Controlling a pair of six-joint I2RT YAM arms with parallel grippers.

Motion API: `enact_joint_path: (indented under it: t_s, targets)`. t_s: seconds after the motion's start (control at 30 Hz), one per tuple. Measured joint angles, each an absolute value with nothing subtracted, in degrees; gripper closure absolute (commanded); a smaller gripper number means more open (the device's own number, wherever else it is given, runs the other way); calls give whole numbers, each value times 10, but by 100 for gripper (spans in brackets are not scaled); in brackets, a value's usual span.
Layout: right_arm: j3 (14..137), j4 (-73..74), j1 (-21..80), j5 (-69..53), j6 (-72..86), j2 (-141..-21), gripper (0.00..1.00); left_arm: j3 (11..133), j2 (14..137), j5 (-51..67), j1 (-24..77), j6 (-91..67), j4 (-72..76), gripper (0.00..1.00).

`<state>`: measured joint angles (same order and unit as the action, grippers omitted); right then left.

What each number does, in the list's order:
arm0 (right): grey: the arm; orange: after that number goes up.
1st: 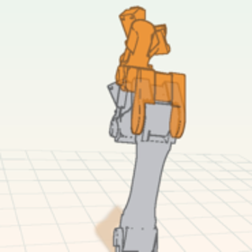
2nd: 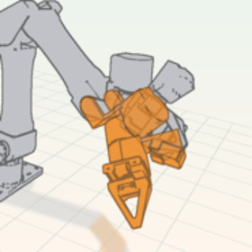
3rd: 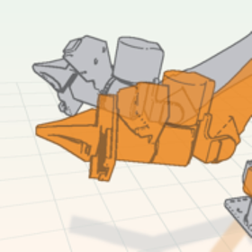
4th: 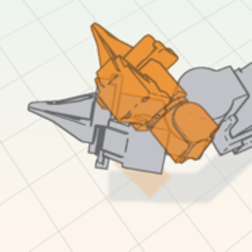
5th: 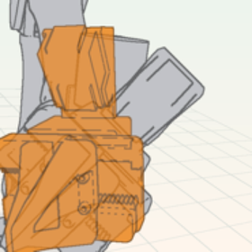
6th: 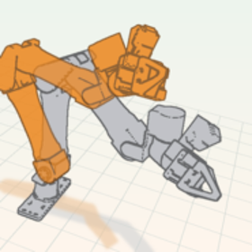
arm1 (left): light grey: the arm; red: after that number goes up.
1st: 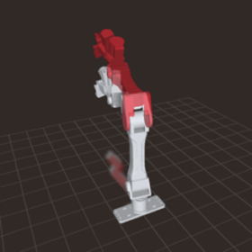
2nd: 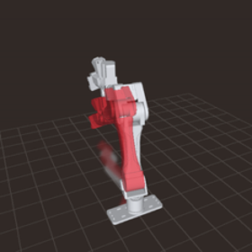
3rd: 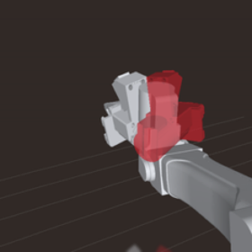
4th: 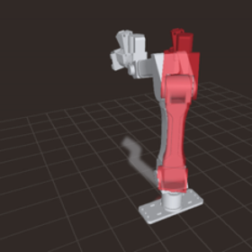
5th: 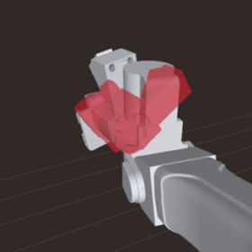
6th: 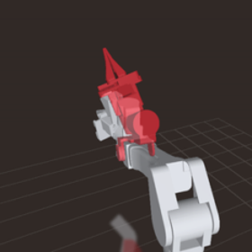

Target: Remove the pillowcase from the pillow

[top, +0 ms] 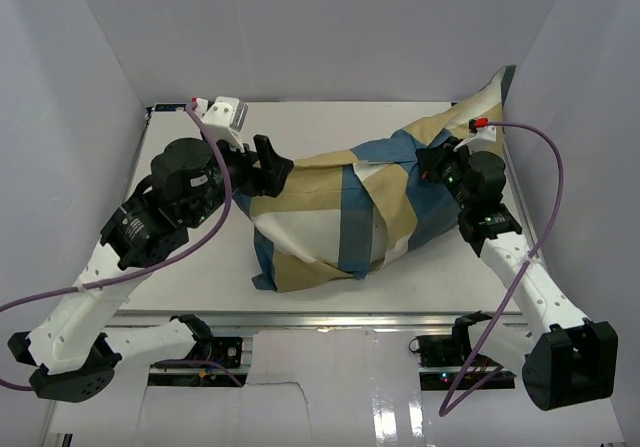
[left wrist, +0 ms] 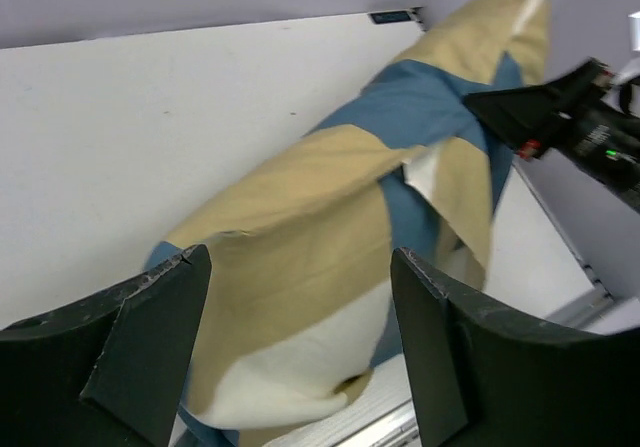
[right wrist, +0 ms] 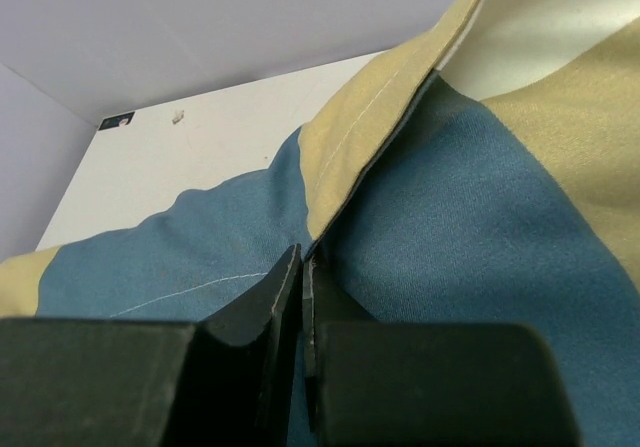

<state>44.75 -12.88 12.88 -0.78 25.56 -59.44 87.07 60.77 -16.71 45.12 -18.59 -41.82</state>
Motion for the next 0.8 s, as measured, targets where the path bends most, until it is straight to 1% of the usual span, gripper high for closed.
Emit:
enact_joint_path:
  t_s: [0.1,0.17,0.4,0.47,0.53,0.57,0.6,0.63,0.67,0.7,0.73,0.8]
  targets:
    - [448,-131,129,-6,258,-607,92,870,610,-123,456,-187,-411,18]
    - [448,-135,129,-5,259,-608,92,865,632,-116,471,-193,-400,17]
    - [449,-138,129,-4,260,-615,92,750,754,-151,585,-227,-352,12]
    - [449,-140,129,-8,262,-615,92,724,782,-157,594,-240,-337,12]
    - [449,-141,129,-15,264,-615,92,708,798,-163,598,-251,-315,16]
    - [448,-142,129,-17,265,-615,92,705,803,-169,599,-256,-307,21]
    - [447,-144,129,-18,265,-614,92,703,806,-176,599,-262,-298,30]
    - [446,-145,129,-18,265,-614,92,700,806,-188,600,-267,-289,55]
    - [444,-145,128,-19,265,-613,92,695,805,-198,600,-276,-281,64]
    - [444,-145,128,-18,263,-612,92,687,804,-214,600,-279,-274,70]
    - [444,-144,128,-17,262,-611,92,675,800,-227,600,-282,-267,80]
    - [444,-141,128,-15,258,-608,92,648,785,-246,600,-289,-257,89]
